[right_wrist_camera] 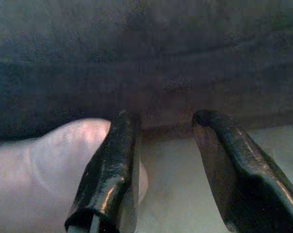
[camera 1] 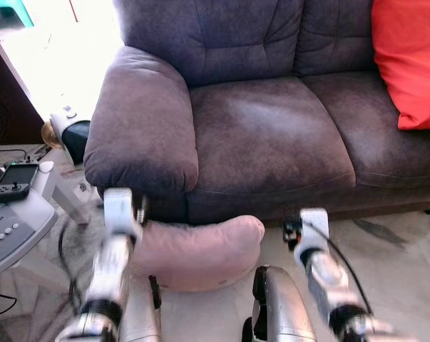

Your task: Move the pillow to the sofa from floor

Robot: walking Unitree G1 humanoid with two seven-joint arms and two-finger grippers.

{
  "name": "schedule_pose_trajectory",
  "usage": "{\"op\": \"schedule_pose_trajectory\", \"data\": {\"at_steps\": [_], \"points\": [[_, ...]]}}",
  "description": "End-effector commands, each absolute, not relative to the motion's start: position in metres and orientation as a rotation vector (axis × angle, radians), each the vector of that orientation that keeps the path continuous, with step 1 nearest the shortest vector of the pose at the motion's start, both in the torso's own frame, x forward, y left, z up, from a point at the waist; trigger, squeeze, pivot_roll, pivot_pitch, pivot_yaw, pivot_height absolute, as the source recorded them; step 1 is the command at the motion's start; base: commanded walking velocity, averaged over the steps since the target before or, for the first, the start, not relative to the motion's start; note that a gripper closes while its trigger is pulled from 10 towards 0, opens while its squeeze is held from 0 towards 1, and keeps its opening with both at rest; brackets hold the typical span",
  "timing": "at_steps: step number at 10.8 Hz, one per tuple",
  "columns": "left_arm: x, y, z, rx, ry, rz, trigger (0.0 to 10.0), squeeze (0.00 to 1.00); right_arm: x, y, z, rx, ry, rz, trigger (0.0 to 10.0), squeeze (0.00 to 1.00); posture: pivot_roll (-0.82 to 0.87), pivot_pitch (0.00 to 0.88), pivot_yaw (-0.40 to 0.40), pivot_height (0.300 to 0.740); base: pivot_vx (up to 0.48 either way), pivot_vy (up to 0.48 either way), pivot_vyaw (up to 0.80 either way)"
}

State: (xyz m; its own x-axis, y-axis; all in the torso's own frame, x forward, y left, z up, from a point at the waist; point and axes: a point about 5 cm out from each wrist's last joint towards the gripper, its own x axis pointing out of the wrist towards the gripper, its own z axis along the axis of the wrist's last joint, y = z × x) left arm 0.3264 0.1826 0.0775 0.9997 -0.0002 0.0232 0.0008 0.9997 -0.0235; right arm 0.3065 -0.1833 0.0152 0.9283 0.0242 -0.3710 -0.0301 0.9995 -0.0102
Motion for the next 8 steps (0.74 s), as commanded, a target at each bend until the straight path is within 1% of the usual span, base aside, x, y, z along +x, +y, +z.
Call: {"op": "schedule_pose_trajectory", "data": {"at_steps": [1, 2, 4, 6, 7, 8], "points": [[0.327, 0.184, 0.078, -0.047, -0.007, 0.014, 10.0, 0.00, 0.310, -0.183, 0.017, 0.005, 0.393, 0.026, 10.0, 0.00, 0.07, 0.148, -0.022, 0.526, 0.000, 0.000, 0.00], [0.328, 0.181, 0.073, -0.046, 0.026, 0.006, 10.0, 0.00, 0.314, -0.179, 0.020, 0.042, 0.388, 0.035, 10.0, 0.00, 0.07, 0.168, -0.022, 0.526, 0.000, 0.000, 0.00], [0.325, 0.176, 0.077, -0.054, 0.016, -0.001, 10.0, 0.00, 0.315, -0.173, 0.019, 0.024, 0.415, 0.081, 10.0, 0.00, 0.08, 0.225, -0.026, 0.526, 0.000, 0.000, 0.00], [0.323, 0.175, 0.097, -0.084, -0.055, 0.005, 10.0, 0.00, 0.317, -0.179, 0.023, 0.062, 0.400, 0.065, 10.0, 0.00, 0.09, 0.279, -0.029, 0.526, 0.000, 0.000, 0.00], [0.327, 0.173, 0.118, -0.099, -0.117, 0.003, 10.0, 0.00, 0.320, -0.180, 0.026, 0.070, 0.403, 0.065, 10.0, 0.00, 0.10, 0.322, -0.030, 0.526, 0.000, 0.000, 0.00], [0.328, 0.172, 0.128, -0.105, -0.141, 0.002, 10.0, 0.00, 0.322, -0.179, 0.027, 0.066, 0.405, 0.074, 10.0, 0.00, 0.10, 0.336, -0.032, 0.526, 0.000, 0.000, 0.00]]}}
